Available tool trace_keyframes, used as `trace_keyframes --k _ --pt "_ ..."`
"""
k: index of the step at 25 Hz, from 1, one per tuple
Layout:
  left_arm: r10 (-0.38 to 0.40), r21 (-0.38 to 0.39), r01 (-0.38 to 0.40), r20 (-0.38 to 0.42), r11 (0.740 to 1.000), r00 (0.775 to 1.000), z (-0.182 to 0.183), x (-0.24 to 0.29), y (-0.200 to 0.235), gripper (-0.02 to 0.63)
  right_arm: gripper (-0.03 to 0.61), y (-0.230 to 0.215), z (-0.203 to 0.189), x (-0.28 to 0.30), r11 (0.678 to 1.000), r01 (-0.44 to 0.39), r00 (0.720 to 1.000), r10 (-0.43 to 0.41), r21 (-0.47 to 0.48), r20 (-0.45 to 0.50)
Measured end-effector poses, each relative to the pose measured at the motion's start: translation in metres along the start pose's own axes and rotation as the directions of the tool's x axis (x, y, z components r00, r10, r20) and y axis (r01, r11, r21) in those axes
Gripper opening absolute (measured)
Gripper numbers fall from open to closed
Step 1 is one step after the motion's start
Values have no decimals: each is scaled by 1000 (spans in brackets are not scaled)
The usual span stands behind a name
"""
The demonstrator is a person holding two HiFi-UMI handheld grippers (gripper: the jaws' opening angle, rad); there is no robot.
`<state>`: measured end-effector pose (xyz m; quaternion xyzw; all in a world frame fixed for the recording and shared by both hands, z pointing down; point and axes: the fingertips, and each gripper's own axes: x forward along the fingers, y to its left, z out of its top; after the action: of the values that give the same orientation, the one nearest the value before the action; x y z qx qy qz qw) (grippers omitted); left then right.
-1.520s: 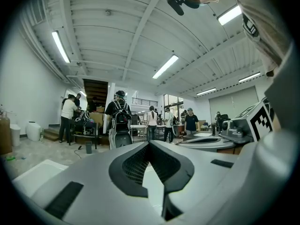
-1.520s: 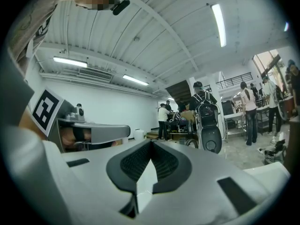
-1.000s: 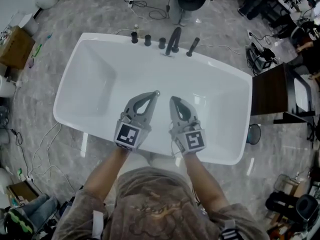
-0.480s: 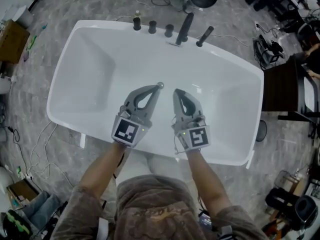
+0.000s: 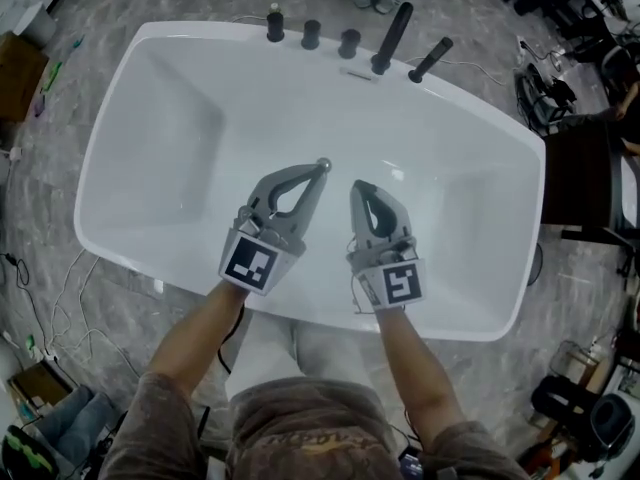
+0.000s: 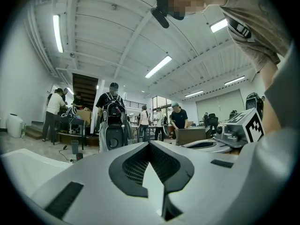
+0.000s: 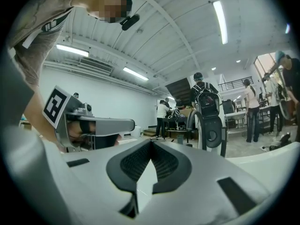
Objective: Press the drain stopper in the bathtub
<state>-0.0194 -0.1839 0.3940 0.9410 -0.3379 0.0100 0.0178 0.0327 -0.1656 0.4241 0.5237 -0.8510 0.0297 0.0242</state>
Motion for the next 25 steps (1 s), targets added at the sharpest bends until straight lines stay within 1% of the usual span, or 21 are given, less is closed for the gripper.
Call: trace_keyframes --k 5,8,11,13,22,25 --pt "-12 -4 12 9 1000 1000 -30 10 6 3 -2 -9 -36 7 1000 12 1000 -12 7 -23" --pt "-26 1 26 7 1000 1000 -50 11 6 3 -2 -12 -50 11 1000 15 1000 -15 8 3" --pt "-49 5 49 2 999 999 -67 13 4 3 -2 -14 -63 13 1000 13 1000 -13 -1 -1" --pt "-58 -3 58 5 998 998 -77 16 4 3 -2 -14 -72 15 1000 13 1000 -13 0 14" --pt "-58 14 57 35 998 998 -116 25 16 3 -2 -9 -117 32 1000 -2 1000 2 3 17" --pt "-64 6 64 29 998 998 -134 29 20 3 -2 -10 -129 40 1000 -1 1000 1 -5 21"
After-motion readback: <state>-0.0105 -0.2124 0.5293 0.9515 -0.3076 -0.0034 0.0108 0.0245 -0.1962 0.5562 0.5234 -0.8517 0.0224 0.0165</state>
